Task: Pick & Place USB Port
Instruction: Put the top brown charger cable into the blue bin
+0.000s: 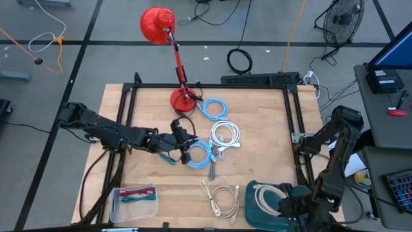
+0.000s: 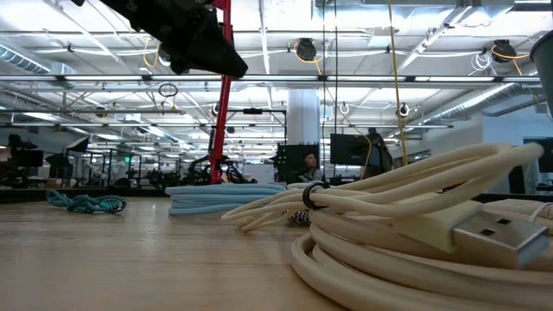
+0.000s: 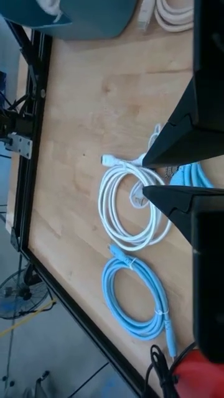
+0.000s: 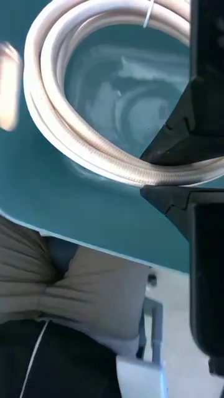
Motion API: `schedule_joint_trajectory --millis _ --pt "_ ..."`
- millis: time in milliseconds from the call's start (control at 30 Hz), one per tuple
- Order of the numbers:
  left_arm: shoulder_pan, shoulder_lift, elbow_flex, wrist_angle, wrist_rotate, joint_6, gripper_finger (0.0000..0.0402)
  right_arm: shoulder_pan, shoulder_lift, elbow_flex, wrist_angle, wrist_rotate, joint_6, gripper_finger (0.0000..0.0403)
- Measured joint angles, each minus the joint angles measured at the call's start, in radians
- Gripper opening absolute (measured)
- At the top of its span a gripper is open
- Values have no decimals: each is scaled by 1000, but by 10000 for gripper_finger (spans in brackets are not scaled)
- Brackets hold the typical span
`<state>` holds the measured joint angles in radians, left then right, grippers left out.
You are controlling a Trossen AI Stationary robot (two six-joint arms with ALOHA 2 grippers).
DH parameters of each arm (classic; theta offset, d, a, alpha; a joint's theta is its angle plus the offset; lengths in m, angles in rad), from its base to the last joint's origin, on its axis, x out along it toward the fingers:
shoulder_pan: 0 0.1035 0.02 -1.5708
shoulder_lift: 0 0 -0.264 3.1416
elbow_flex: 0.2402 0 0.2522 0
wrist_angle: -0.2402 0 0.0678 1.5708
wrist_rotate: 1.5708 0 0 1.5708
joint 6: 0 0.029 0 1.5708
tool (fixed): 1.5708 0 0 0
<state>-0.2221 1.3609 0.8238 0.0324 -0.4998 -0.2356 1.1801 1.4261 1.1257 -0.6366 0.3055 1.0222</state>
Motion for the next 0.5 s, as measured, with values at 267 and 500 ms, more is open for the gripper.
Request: schedule_joint_trajectory --millis 267,500 --pt "33 0 0 2 2 2 60 -1 0 -107 156 -43 26 29" --pt "39 0 0 3 3 13 60 -1 0 -132 148 -50 96 38"
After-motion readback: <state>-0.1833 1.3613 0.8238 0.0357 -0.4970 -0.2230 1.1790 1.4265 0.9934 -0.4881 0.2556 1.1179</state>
